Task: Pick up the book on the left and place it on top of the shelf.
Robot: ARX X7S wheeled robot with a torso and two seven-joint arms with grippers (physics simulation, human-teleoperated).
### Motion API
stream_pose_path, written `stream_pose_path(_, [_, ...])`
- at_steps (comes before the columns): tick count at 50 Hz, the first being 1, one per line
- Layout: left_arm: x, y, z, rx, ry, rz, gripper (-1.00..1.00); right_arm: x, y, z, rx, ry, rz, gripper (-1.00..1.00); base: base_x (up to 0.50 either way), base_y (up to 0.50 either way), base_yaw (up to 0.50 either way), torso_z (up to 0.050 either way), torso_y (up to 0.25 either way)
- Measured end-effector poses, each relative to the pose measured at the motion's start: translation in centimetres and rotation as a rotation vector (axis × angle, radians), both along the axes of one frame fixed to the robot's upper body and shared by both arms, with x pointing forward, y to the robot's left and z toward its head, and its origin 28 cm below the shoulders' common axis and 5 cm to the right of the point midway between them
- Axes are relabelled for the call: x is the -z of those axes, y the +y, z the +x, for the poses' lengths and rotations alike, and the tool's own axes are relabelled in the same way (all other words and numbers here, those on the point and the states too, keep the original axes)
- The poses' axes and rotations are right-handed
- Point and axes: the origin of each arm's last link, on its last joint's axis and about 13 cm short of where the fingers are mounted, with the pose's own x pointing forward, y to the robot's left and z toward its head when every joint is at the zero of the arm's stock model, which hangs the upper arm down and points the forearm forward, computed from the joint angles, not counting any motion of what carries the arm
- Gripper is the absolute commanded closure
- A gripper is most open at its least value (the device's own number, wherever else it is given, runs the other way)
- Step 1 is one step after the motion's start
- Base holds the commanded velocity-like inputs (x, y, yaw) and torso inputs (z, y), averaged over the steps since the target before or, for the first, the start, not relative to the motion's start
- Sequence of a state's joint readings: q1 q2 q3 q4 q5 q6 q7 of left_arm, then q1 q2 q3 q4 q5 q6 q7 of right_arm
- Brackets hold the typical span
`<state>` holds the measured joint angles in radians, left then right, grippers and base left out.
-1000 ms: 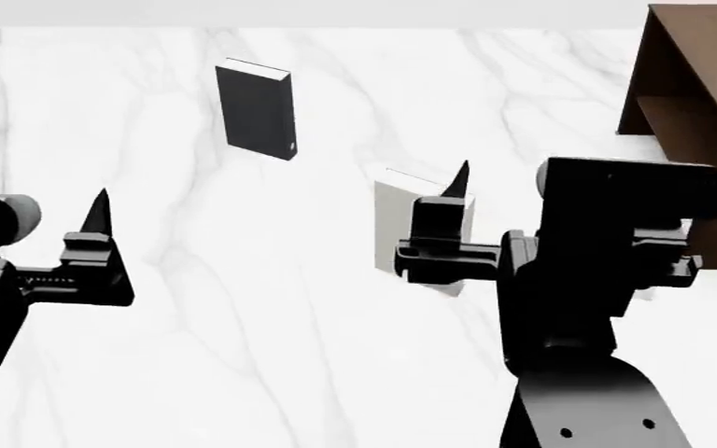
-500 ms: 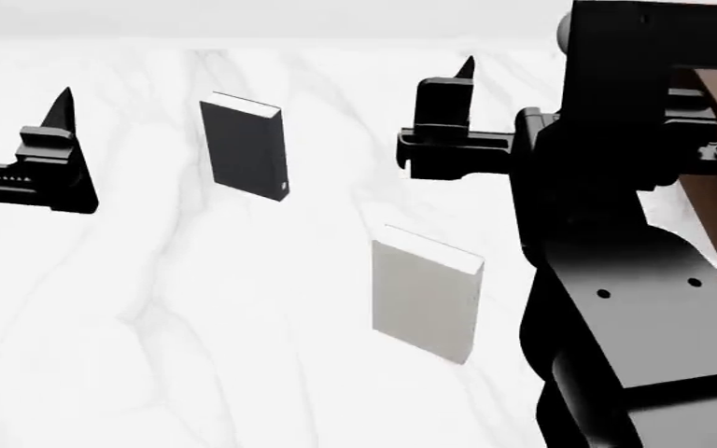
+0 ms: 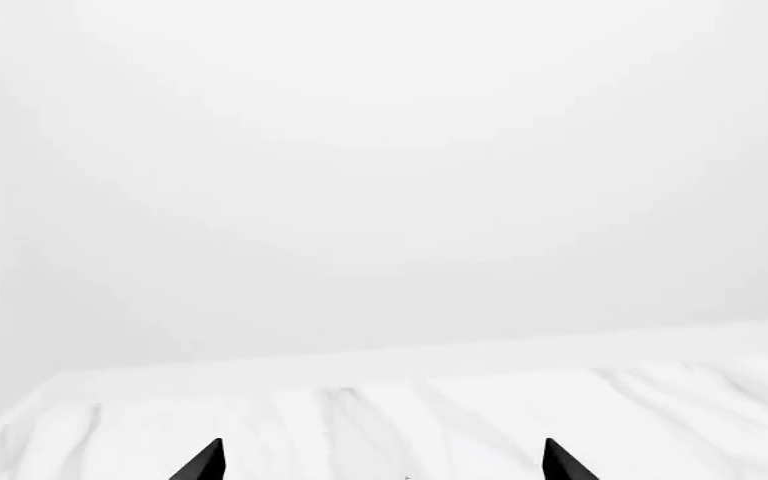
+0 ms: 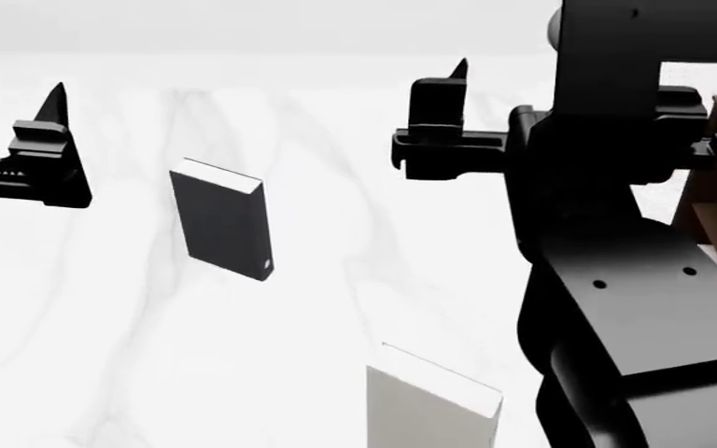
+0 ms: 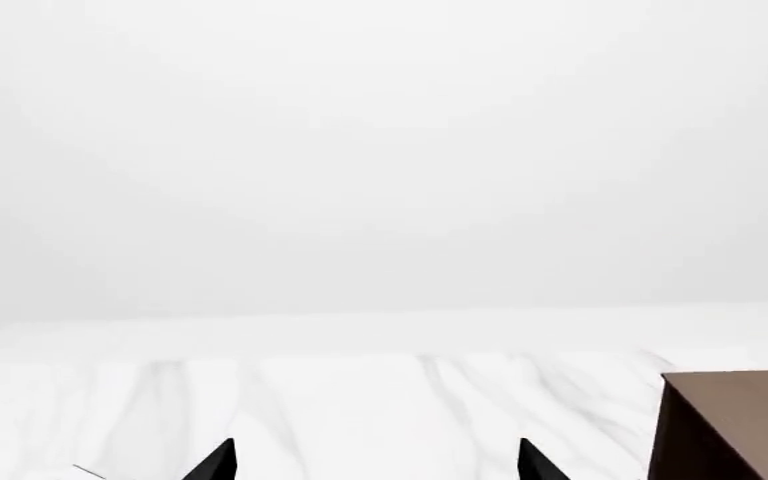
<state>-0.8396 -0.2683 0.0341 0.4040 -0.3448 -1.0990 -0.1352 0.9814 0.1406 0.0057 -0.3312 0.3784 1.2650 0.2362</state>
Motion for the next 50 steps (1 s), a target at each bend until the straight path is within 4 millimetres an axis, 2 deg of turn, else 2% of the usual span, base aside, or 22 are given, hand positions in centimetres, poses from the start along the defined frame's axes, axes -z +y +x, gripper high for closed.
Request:
stream_pose_path(40, [0.22,0.11,-0.03,-0.008,0.004,0.006,-1.0,0.69,0.27,0.14,-0.015,0.021,-0.019,-1.0,0.5,0.0,0.0,0.0,0.002])
stream_pose_path(50, [0.32,0.14,-0.03,-0.008,0.006,0.005,-1.0,0.84,0.35,0.17,-0.029,0.046,-0.031,-1.0,0.0,0.0,0.0,0.0,0.001])
